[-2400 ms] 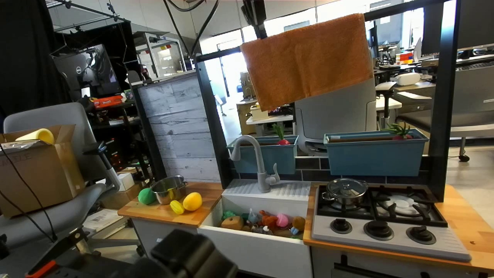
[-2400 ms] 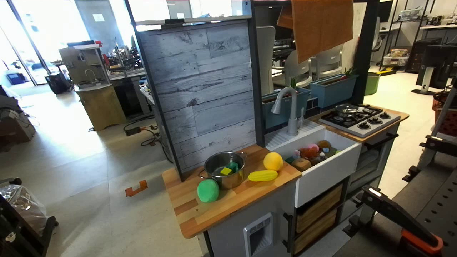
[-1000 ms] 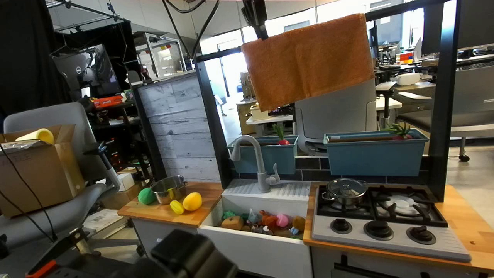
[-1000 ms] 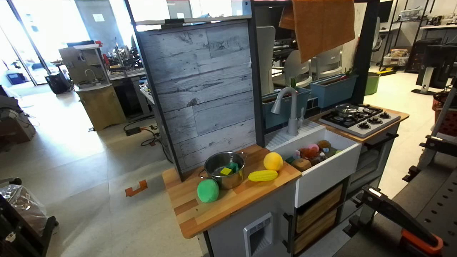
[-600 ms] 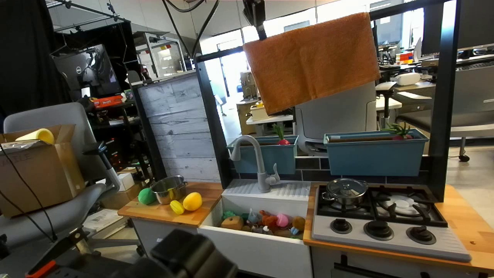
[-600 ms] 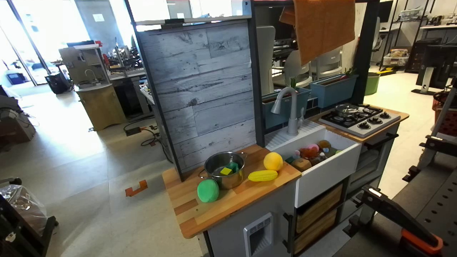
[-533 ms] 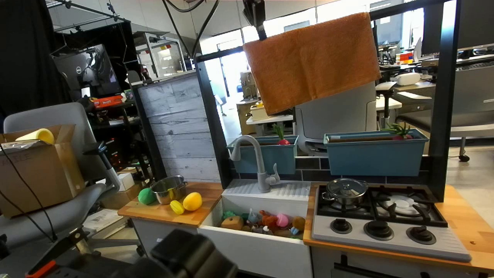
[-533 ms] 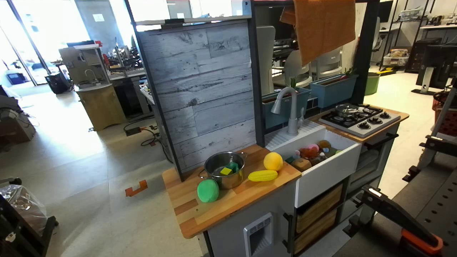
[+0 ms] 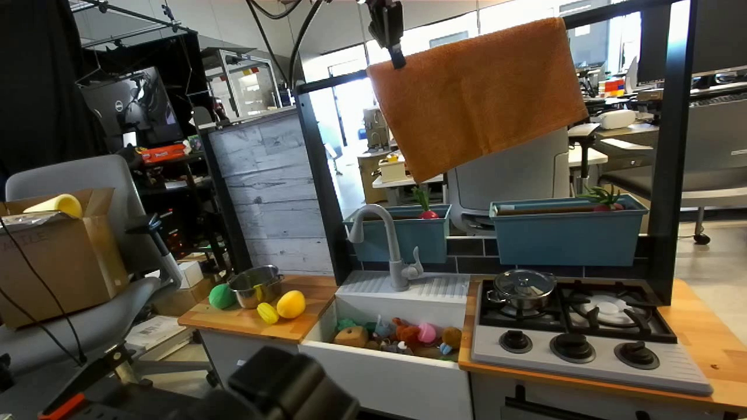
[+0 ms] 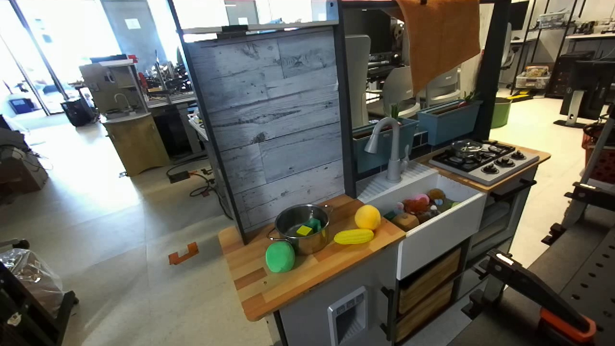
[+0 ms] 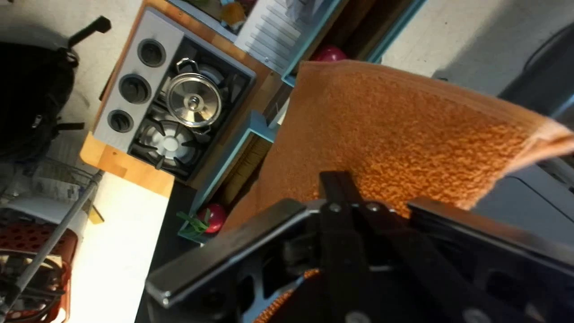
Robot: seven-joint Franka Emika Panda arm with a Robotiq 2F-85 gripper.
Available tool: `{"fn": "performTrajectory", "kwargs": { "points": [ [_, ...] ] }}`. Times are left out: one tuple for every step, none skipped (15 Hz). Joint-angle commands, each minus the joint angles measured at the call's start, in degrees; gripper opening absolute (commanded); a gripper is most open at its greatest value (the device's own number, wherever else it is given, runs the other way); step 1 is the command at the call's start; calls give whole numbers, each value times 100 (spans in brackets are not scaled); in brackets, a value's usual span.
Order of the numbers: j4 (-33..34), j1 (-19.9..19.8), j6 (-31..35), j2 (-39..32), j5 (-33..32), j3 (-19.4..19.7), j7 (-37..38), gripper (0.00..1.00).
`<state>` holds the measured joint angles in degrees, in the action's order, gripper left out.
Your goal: Remove the orange towel from the rail
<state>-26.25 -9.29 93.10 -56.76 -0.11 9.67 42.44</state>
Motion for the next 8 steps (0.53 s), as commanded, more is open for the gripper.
{"fn": "performTrajectory", "kwargs": {
  "points": [
    [141, -29, -726, -158, -160, -27, -225, 0],
    [159, -53, -928, -221, -149, -41, -247, 0],
    [173, -71, -1142, -279, -137, -53, -296, 0],
    [197, -89, -1328, -353, -130, -53, -319, 0],
    [212, -98, -1502, -420, -135, -49, -350, 0],
    [243, -102, -1648, -485, -142, -42, -367, 0],
    [252, -101, -1771, -535, -151, -35, -392, 0],
    [273, -93, -1863, -590, -166, -23, -397, 0]
  ]
}}
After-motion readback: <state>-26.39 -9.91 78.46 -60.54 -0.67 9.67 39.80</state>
